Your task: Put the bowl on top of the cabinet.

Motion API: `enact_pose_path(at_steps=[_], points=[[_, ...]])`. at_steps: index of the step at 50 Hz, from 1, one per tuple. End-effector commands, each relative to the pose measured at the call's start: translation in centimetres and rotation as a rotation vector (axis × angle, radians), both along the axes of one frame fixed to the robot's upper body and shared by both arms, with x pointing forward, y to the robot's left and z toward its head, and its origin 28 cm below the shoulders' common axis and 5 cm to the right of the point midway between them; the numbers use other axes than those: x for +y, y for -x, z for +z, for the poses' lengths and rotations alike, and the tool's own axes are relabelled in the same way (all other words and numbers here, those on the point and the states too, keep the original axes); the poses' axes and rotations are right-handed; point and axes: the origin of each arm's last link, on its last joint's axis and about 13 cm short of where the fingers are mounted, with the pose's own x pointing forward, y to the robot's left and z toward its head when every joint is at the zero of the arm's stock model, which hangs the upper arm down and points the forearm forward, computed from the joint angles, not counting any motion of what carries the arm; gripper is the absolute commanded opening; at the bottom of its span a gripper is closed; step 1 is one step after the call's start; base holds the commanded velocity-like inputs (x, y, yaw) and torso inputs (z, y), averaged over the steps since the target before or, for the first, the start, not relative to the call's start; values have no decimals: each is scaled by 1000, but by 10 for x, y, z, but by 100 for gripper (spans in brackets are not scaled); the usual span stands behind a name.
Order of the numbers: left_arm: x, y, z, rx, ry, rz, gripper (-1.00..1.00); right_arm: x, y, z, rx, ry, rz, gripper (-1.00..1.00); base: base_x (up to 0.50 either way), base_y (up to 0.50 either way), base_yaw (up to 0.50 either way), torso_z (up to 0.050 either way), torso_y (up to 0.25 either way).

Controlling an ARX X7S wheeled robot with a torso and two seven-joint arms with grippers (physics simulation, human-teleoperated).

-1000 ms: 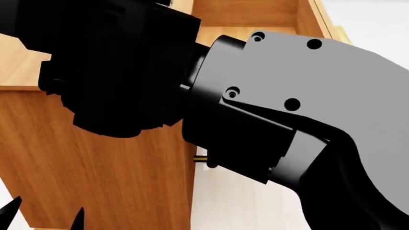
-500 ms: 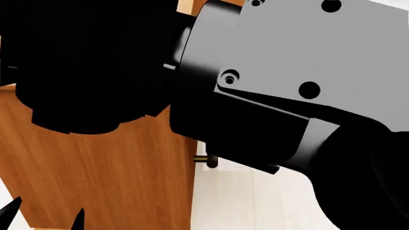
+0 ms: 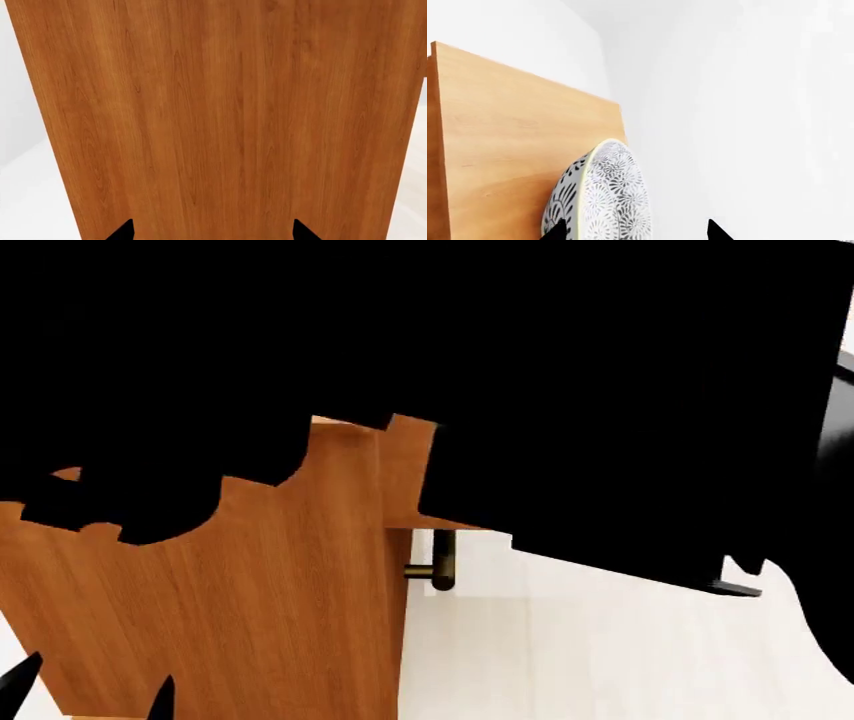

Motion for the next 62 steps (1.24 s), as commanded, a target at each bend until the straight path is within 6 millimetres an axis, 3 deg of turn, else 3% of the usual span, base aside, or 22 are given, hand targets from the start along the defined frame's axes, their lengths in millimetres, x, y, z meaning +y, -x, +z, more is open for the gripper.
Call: enact_pose_path(at_steps=[1,4,5,24,31,36,43,47,55,58,60,61,62], points=[[1,-1,0,1,2,5,100,-25,9,17,-33,-28,-50,100,0,0,0,0,0],[1,-2,0,0,1,7,100,-36,11,25,-48,-48,-81,100,0,0,0,0,0],[1,-2,0,1,2,8,100,-43,11,15,-51,-58,-99,100,0,0,0,0,0],[0,-7,-6,18,-10,14,100,-111,15,10,-66,-166,-261,100,0,0,0,0,0],[0,-8,-6,23,-12,16,100,-126,27,10,-79,-197,-274,100,0,0,0,0,0],[0,-8,-7,26,-13,16,100,-151,41,14,-107,-236,-350,100,0,0,0,0,0],[0,-11,-9,34,-19,19,100,-170,60,21,-139,-244,-421,100,0,0,0,0,0],[0,-11,-9,36,-19,20,100,-177,66,20,-148,-247,-436,100,0,0,0,0,0],[0,-12,-10,38,-21,22,100,-213,82,10,-158,-327,-529,100,0,0,0,0,0],[0,-12,-10,38,-22,21,100,-216,79,19,-159,-322,-531,100,0,0,0,0,0],[0,-11,-10,36,-22,20,100,-214,80,18,-159,-317,-528,100,0,0,0,0,0],[0,-11,-10,35,-22,19,100,-213,83,7,-170,-318,-532,100,0,0,0,0,0],[0,-11,-10,35,-22,19,100,-211,80,13,-158,-313,-525,100,0,0,0,0,0]])
